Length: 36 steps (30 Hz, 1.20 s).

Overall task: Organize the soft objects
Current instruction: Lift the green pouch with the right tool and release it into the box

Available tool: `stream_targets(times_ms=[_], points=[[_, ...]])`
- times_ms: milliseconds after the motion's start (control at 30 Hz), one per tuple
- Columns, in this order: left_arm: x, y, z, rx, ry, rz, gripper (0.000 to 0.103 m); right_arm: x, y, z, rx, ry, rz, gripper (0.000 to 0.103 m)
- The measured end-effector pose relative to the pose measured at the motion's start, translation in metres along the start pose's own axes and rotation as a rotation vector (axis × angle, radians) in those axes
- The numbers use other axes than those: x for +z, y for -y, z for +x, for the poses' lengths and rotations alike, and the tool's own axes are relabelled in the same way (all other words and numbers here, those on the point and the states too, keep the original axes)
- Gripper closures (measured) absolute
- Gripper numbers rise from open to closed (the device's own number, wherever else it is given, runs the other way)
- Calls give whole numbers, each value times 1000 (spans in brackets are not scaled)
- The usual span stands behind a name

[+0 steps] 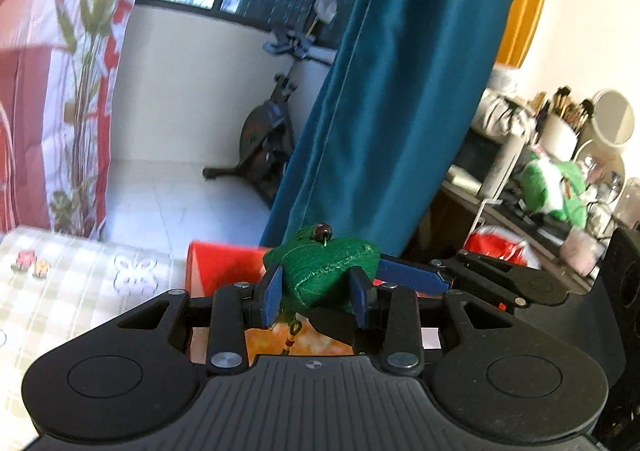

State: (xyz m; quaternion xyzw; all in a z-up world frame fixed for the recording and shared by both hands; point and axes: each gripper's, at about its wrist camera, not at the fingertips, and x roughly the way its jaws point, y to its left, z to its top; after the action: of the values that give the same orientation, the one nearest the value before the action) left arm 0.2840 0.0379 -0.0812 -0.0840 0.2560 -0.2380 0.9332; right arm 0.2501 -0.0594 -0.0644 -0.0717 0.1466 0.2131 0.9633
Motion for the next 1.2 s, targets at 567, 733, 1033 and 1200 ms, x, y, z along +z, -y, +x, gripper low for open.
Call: stream_targets(times_ms=[567,733,1033,1200], points=[[-31,-27,14,125,-120,-5,63,-48,-20,35,78,-202,66,49],[-36,-28,5,138,-114,-2,63,-61,-28,26,65,-246,43,49],[-52,-19,-26,167,-94,25,60,-75,-14,-19,8,-224,102,51],[-73,-11,-38,168,-114,29,56,-84,-3,-46,-27,-193,174,54]])
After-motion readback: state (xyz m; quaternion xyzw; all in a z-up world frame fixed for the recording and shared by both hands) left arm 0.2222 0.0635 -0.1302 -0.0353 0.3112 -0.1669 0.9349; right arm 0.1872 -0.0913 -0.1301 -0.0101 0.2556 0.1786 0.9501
